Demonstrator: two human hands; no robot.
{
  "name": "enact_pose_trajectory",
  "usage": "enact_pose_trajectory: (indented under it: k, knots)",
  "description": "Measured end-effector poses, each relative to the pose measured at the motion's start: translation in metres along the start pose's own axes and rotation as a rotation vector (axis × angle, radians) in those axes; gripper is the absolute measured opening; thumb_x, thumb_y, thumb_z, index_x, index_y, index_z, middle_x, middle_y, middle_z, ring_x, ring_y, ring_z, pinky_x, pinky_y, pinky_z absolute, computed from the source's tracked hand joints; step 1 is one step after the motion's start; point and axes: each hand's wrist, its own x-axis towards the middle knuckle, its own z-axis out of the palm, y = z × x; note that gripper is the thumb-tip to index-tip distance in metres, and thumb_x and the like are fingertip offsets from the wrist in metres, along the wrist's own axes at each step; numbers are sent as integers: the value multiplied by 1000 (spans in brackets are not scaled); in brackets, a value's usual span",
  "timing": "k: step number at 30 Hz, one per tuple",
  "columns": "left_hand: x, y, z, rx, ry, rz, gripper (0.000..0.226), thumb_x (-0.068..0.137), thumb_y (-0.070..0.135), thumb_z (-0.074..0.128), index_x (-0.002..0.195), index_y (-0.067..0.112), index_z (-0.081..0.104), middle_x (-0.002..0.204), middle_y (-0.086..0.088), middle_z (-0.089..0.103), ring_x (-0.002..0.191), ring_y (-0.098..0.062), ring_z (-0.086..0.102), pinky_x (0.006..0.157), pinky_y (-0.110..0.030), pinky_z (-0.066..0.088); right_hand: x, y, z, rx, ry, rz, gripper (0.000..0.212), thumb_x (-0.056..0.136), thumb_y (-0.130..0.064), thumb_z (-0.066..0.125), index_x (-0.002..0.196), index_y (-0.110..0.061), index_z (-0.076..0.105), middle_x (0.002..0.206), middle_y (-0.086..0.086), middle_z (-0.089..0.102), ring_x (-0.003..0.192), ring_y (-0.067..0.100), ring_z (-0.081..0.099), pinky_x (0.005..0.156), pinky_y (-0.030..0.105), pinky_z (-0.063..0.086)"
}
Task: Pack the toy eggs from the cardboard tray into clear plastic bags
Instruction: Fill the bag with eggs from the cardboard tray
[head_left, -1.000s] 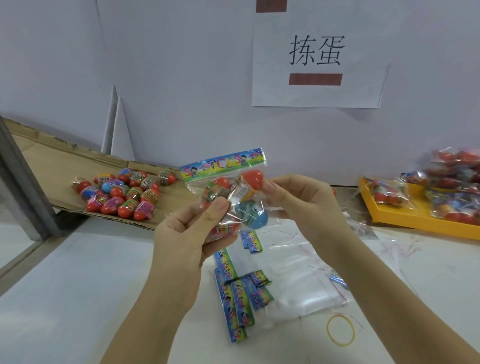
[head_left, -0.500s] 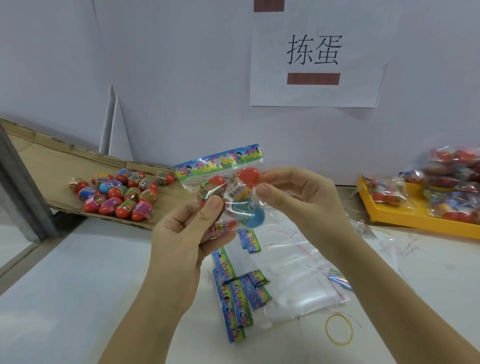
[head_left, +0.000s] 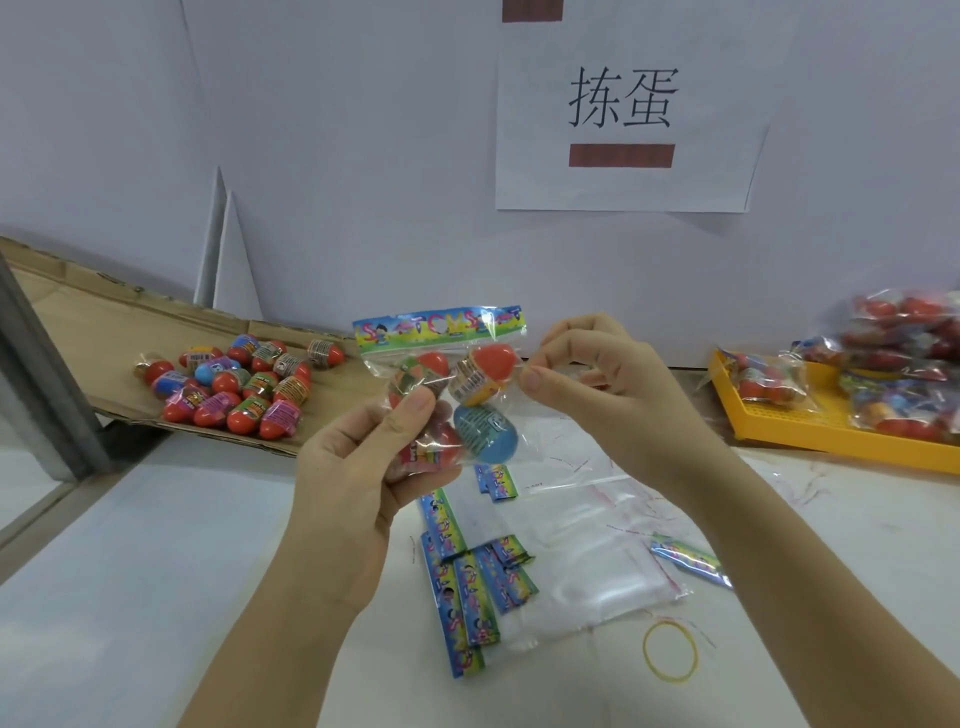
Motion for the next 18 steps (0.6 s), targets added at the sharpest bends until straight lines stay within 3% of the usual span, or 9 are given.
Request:
enact_pose_trajectory:
  k: [5,7,9,11,18]
  knots:
    - [0,-1,1,-12,-4,-2,26,53,36,75,74,22,80,82,-4,76,68,-16,73,59,-30,61,0,0,1,6,7,14,9,84,-30,66,76,-32,66,93,-12,59,80,0,57,78,23,46]
    - [0,-2,1,-17,11,5,27,51,37,76,75,24,80,83,-4,77,69,-17,74,59,-30,60,0,0,3,83,42,35,3,86,-30,66,83,-31,65,86,-15,67,79,-2,60,72,15,45]
    - [0,-3,1,-22,21,11,29,51,37,77,76,24,80,84,-5,77,70,-18,74,59,-29,60,0,0,4,142,38,74,22,72,-49,68,86,-32,66,84,-20,70,78,-4,62,67,11,45]
    - [0,-3,1,-9,25,20,31,51,37,78,79,23,80,82,-5,76,70,-17,74,60,-30,60,0,1,6,137,8,99,34,57,-60,67,79,-34,71,85,-15,72,79,-1,64,69,16,45]
    - [0,-2,2,71,0,59,34,48,36,79,81,25,80,83,-5,77,73,-15,73,59,-25,58,0,2,5,283,36,154,37,57,-59,65,78,-29,75,81,-8,74,76,2,63,74,25,48]
